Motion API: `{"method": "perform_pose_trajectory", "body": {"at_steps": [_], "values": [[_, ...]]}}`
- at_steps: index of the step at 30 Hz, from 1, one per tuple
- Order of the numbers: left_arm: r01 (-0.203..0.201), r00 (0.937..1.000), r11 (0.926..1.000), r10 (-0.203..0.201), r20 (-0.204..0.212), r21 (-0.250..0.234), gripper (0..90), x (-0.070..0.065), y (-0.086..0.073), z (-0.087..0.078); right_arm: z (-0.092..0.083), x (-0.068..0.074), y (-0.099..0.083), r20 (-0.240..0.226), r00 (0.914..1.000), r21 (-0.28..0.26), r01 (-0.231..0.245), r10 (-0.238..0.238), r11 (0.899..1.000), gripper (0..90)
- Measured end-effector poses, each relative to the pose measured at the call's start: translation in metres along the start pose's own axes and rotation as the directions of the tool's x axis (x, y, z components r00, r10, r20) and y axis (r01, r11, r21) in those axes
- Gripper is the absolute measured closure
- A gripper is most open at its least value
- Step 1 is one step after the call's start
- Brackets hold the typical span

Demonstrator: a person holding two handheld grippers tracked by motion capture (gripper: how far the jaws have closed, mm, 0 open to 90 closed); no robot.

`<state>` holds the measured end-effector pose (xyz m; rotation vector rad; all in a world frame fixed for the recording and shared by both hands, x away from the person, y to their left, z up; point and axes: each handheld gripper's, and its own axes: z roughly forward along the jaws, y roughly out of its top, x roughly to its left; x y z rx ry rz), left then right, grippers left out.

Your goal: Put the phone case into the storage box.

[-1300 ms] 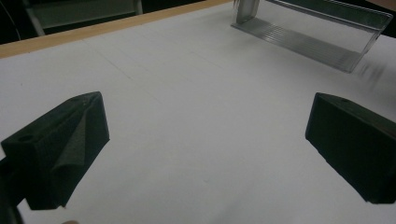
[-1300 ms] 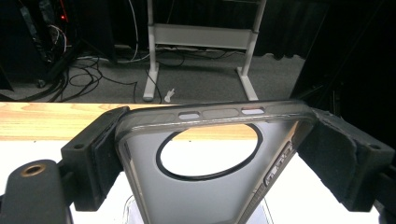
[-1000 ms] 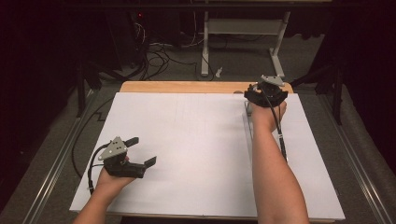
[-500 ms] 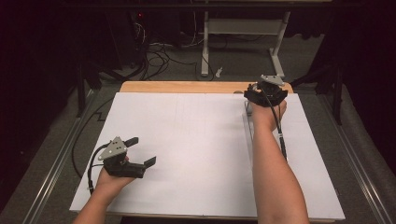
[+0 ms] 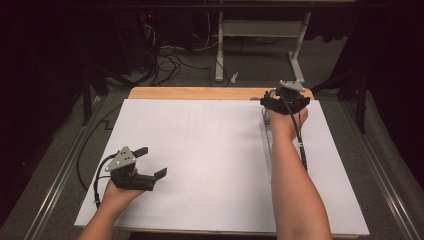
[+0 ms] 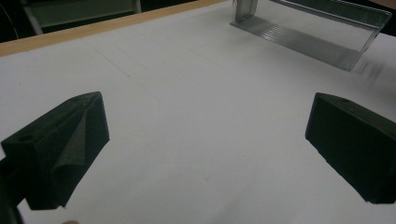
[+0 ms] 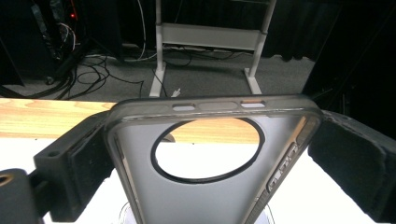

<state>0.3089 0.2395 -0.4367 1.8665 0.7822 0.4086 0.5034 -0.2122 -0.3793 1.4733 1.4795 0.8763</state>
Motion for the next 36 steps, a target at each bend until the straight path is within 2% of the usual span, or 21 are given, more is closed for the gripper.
{"method": "perform_pose_trajectory", "body": {"at_steps": [9, 36], "values": [[0.000, 1.0000, 1.0000, 0.000, 0.001, 0.000, 0.8, -0.0001, 0.0001, -0.0002, 0.0000, -0.0005, -0.0003, -0.007, 1.0000, 0.006, 0.002, -0.002, 1.000, 0.3], [-0.001, 1.0000, 1.0000, 0.001, -0.001, 0.006, 0.8, 0.0002, -0.0003, 0.0005, -0.0071, -0.0048, 0.0012, -0.045, 0.9990, 0.005, 0.003, -0.003, 1.000, 0.1]]}}
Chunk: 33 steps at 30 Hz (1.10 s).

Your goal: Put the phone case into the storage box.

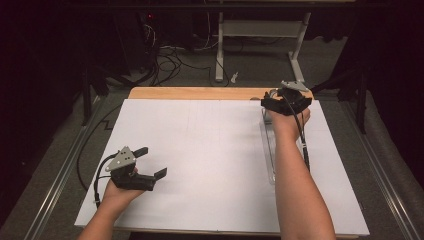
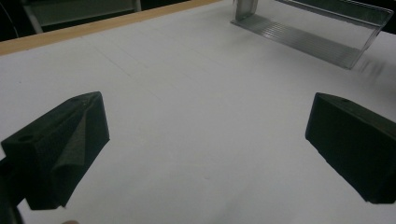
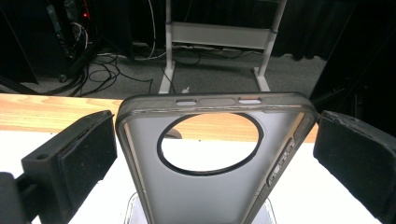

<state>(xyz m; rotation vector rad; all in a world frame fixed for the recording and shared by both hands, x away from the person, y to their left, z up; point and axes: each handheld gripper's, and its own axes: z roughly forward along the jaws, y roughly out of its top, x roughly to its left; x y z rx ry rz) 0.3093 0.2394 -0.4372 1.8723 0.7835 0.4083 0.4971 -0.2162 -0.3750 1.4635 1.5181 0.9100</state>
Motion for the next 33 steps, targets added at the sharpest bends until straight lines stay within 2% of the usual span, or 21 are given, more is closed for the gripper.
{"method": "perform_pose_trajectory", "body": {"at_steps": [12, 22, 33], "values": [[-0.002, 1.0000, 1.0000, 0.002, 0.003, 0.001, 0.8, -0.001, 0.000, 0.000, -0.004, -0.002, -0.001, -0.016, 0.9998, -0.003, 0.008, -0.008, 1.000, 0.1], [-0.003, 1.0000, 1.0000, 0.003, 0.004, 0.005, 0.8, -0.001, 0.000, 0.001, -0.008, -0.005, -0.002, -0.046, 0.9989, -0.003, 0.008, -0.009, 1.000, 0.1], [0.003, 1.0000, 1.0000, -0.003, 0.005, 0.005, 0.8, -0.001, 0.000, 0.002, -0.023, -0.005, -0.006, -0.080, 0.9968, -0.023, 0.006, -0.008, 1.000, 0.1]]}}
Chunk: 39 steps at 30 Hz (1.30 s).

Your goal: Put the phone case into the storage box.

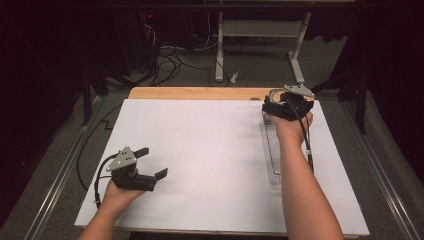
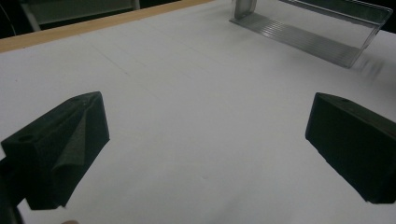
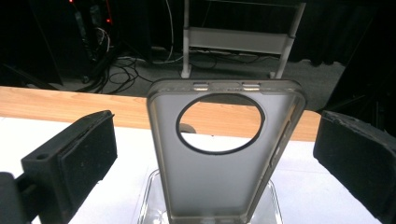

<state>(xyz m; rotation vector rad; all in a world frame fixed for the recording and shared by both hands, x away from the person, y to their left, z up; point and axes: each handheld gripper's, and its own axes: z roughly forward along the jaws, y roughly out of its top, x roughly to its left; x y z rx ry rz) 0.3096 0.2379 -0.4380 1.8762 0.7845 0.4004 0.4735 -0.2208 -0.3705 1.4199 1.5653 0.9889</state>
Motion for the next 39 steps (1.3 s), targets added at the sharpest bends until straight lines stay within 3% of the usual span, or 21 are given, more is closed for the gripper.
{"method": "perform_pose_trajectory", "body": {"at_steps": [10, 19, 29, 39], "values": [[0.011, 0.9999, 0.9999, -0.011, -0.008, -0.004, 0.8, 0.001, 0.000, -0.001, -0.024, 0.001, -0.009, -0.056, 0.9984, -0.016, 0.003, -0.004, 1.000, 0.1], [0.015, 0.9998, 0.9999, -0.015, -0.015, -0.003, 0.8, 0.002, -0.001, -0.001, -0.047, -0.002, -0.018, -0.127, 0.9917, -0.037, 0.012, -0.017, 0.999, 0.2], [0.028, 0.9994, 0.9995, -0.029, -0.019, -0.010, 0.8, 0.003, -0.001, -0.002, -0.080, -0.001, -0.025, -0.215, 0.9759, -0.077, 0.022, -0.038, 0.997, 0.2], [0.035, 0.9991, 0.9993, -0.036, -0.023, -0.014, 0.8, 0.003, -0.001, -0.003, -0.117, -0.002, -0.044, -0.286, 0.9555, -0.121, 0.039, -0.072, 0.992, 0.2]]}}
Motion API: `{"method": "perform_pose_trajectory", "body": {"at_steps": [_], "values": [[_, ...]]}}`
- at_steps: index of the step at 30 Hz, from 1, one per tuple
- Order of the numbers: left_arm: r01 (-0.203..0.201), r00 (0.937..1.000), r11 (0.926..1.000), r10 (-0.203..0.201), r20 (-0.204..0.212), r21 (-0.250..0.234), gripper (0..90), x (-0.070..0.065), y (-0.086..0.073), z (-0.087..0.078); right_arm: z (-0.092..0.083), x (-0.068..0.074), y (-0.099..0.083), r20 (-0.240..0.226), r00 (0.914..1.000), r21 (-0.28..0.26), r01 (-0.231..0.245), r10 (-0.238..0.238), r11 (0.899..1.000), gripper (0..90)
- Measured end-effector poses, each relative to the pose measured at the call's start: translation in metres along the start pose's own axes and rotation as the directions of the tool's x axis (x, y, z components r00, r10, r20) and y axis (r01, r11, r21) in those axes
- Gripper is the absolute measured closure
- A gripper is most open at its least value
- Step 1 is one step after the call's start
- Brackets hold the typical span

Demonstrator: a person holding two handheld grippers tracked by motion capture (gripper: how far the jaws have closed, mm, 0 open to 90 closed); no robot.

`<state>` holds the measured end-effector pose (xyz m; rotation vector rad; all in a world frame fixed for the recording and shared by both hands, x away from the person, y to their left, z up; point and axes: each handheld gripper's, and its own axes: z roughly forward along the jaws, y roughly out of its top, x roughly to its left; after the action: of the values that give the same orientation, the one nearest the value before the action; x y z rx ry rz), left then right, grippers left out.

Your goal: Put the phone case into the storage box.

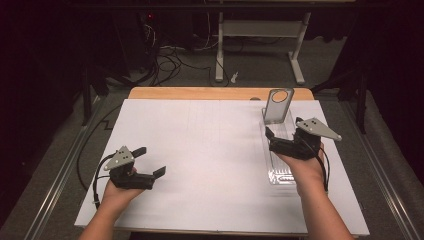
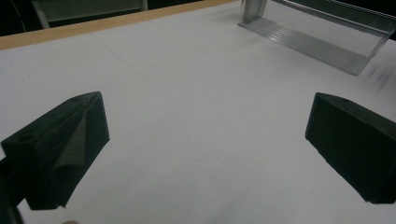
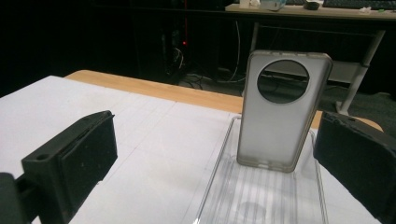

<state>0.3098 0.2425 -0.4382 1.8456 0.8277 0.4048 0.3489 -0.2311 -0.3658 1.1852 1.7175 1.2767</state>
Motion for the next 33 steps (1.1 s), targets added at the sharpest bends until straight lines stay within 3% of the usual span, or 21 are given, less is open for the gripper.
{"method": "perform_pose_trajectory", "body": {"at_steps": [5, 14, 24, 33], "values": [[0.007, 1.0000, 1.0000, -0.007, -0.005, -0.007, 0.8, 0.000, 0.000, -0.002, -0.016, -0.002, -0.011, -0.018, 0.9997, -0.013, 0.014, -0.014, 1.000, 0.2], [0.028, 0.9996, 0.9994, -0.028, -0.011, -0.019, 0.8, 0.003, -0.001, -0.004, -0.043, -0.017, -0.039, -0.034, 0.9992, -0.034, 0.018, -0.019, 0.999, 0.2], [0.031, 0.9994, 0.9994, -0.031, -0.016, -0.017, 0.8, 0.003, -0.001, -0.003, -0.062, -0.028, -0.075, -0.054, 0.9981, -0.032, 0.028, -0.030, 0.999, 0.2], [0.026, 0.9995, 0.9995, -0.026, -0.015, -0.020, 0.8, -0.001, 0.001, -0.003, -0.079, -0.031, -0.087, -0.066, 0.9975, -0.056, 0.020, -0.023, 0.998, 0.2]]}}
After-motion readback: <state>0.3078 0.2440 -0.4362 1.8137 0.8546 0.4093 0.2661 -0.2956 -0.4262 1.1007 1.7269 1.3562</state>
